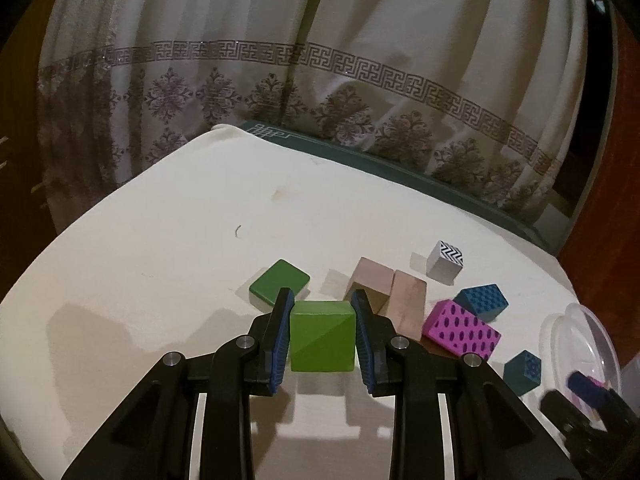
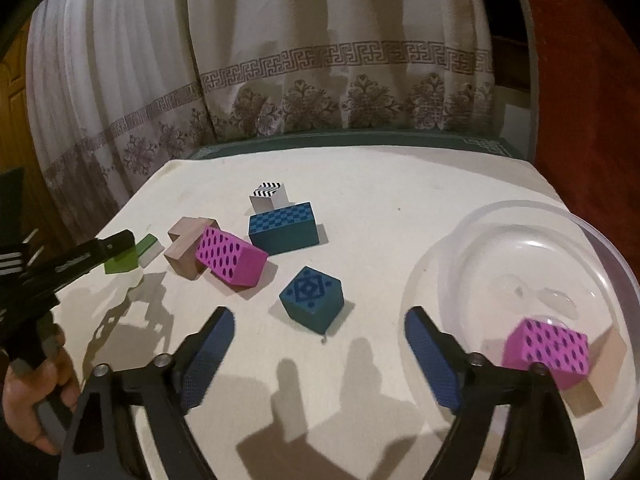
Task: Organize rigid objects
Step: 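Lift the green cube with the left tool while the right tool grasps the teal patterned cube, then carry both cubes into the clear bowl and open both tools, then withdraw both tools from the bowl and move the left tool toward the brown blocks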
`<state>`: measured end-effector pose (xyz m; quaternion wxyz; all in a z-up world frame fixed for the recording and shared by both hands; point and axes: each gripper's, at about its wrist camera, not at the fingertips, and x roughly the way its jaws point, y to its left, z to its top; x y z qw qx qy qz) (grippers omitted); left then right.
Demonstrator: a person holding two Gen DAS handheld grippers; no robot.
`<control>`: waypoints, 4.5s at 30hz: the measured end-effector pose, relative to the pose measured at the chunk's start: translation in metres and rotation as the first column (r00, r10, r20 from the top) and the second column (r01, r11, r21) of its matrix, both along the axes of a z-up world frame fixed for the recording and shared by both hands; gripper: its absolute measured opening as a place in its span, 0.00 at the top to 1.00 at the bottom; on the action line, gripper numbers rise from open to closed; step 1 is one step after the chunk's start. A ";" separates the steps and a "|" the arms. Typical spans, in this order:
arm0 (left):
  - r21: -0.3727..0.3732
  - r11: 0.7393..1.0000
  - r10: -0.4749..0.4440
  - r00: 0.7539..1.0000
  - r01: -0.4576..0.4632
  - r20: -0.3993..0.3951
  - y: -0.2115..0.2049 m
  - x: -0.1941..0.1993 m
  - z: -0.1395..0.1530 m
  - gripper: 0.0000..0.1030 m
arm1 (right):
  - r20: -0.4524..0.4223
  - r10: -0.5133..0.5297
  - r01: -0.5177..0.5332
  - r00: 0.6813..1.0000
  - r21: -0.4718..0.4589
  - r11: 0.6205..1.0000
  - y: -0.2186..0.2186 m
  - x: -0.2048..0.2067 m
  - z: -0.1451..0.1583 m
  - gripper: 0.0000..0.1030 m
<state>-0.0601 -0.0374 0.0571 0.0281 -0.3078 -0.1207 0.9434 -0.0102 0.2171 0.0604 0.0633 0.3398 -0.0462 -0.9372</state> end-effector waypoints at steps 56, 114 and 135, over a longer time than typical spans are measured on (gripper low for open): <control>0.010 0.998 -0.062 0.998 0.062 -0.023 0.017 0.008 0.003 0.71 | -0.085 -0.274 0.267 0.958 -0.078 0.960 0.100 0.061 0.032 0.69; -0.029 0.788 -0.615 0.789 0.615 -0.001 0.276 0.037 0.050 0.33 | -0.065 -0.397 0.379 0.916 -0.186 0.906 0.182 0.123 -0.002 0.54; -0.004 0.887 -0.461 0.886 0.462 0.054 0.207 0.028 0.035 0.23 | -0.055 -0.365 0.352 0.929 -0.171 0.920 0.165 0.122 -0.002 0.45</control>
